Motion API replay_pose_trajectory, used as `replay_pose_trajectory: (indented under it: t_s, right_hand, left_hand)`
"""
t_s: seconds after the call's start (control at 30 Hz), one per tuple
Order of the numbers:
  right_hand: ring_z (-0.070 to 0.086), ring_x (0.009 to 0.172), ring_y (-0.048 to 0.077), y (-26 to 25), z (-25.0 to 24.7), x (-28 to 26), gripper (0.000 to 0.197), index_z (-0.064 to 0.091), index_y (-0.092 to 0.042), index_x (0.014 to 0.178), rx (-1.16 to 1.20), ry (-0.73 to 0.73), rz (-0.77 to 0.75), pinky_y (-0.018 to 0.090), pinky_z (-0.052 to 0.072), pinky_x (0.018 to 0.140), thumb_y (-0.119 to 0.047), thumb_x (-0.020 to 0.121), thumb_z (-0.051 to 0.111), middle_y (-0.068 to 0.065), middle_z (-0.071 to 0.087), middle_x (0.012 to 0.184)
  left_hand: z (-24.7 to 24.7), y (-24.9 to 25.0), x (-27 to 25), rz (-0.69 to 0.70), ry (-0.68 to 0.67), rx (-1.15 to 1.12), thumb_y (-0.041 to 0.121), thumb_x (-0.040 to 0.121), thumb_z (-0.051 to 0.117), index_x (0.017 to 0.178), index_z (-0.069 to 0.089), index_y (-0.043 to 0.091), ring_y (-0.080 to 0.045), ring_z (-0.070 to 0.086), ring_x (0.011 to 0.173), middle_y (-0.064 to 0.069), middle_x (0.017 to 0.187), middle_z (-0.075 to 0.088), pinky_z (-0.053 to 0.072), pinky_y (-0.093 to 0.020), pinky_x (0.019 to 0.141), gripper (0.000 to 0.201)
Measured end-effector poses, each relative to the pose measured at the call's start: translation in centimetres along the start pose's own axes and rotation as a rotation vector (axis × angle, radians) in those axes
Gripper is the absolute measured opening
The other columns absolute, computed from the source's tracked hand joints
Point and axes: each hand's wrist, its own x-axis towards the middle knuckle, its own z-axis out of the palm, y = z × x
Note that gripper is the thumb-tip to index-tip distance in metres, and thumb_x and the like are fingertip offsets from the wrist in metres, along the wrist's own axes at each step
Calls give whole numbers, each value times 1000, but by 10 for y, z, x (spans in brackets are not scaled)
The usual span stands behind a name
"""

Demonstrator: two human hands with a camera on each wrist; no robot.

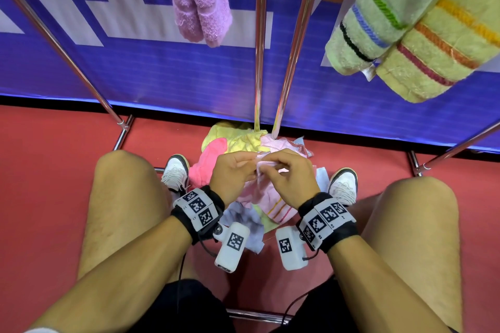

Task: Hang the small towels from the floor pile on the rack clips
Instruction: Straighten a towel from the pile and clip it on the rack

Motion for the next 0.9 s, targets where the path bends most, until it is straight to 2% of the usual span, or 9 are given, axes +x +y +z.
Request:
replay_pose_trajectory:
  t_s: [0.1, 0.17, 0.3, 0.47, 0.57, 0.63, 0.7, 0.8, 0.9]
  right_hand:
    - [60, 72, -1, 0, -2, 1, 6, 76, -16, 81, 20, -19, 25, 13, 48, 67, -11, 84, 75, -17, 65, 77]
    - [60, 69, 0, 2, -2, 2, 8, 74, -15, 79, 30, -8, 44, 15, 49, 68, -11, 86, 73, -17, 64, 74]
    - [67, 69, 17, 6, 0, 3, 7, 74, -15, 80, 66, -1, 100, 38, 57, 68, -15, 87, 72, -7, 68, 76]
    - [62, 69, 5, 5, 1, 2, 6, 74, -14, 81, 44, 2, 86, 22, 51, 69, -14, 87, 73, -12, 66, 76]
    - [60, 70, 0, 5, 0, 2, 5, 75, -12, 81, 53, 22, 115, 11, 45, 67, -12, 86, 74, -10, 67, 77]
    - [62, 71, 3, 5, 0, 2, 5, 74, -12, 81, 64, 28, 135, 11, 46, 67, -13, 86, 74, -10, 68, 77]
    - [65, 72, 9, 5, 0, 3, 5, 74, -12, 81, 82, 28, 159, 20, 51, 69, -14, 86, 74, -7, 71, 79]
    - [70, 72, 19, 5, 1, 2, 6, 73, -13, 80, 156, 35, 222, 35, 57, 71, -15, 85, 76, -1, 73, 81]
    - [65, 59, 9, 5, -1, 2, 12, 70, -14, 76, 156, 61, 257, 23, 52, 61, -16, 81, 80, -4, 71, 75]
  left_hand:
    - [-1, -2, 1, 5, -7, 0, 20, 78, 70, 94, 77, 11, -37, 70, 98, -17, 98, 74, 53, -58, 92, 19]
    - [0, -1, 0, 23, -37, -2, 21, 84, 70, 99, 76, 8, -38, 70, 99, -18, 101, 74, 53, -58, 92, 21]
    - [0, -3, -1, 36, -62, -10, 13, 92, 63, 104, 73, 3, -39, 69, 99, -20, 102, 73, 51, -60, 92, 19]
    - [2, -2, -2, 48, -83, -18, 20, 89, 63, 103, 74, 5, -37, 69, 101, -18, 104, 73, 51, -58, 94, 24]
    - [3, -2, -1, 51, -70, -16, 15, 91, 63, 104, 72, 0, -38, 69, 100, -20, 103, 73, 52, -58, 94, 22]
    - [3, -2, -2, 58, -59, -16, 11, 92, 62, 101, 73, 2, -39, 69, 98, -21, 101, 73, 52, -58, 93, 17]
    - [2, -1, -1, 77, -56, 11, 14, 87, 63, 97, 74, 7, -39, 70, 97, -19, 98, 74, 52, -57, 93, 16]
    - [1, 3, -1, 101, -72, 73, 9, 83, 65, 93, 74, 11, -33, 72, 93, -15, 93, 75, 55, -49, 91, 14]
    - [-1, 7, -1, 124, -103, 124, 1, 84, 72, 88, 72, 14, -16, 72, 79, -3, 84, 77, 57, -32, 79, 14]
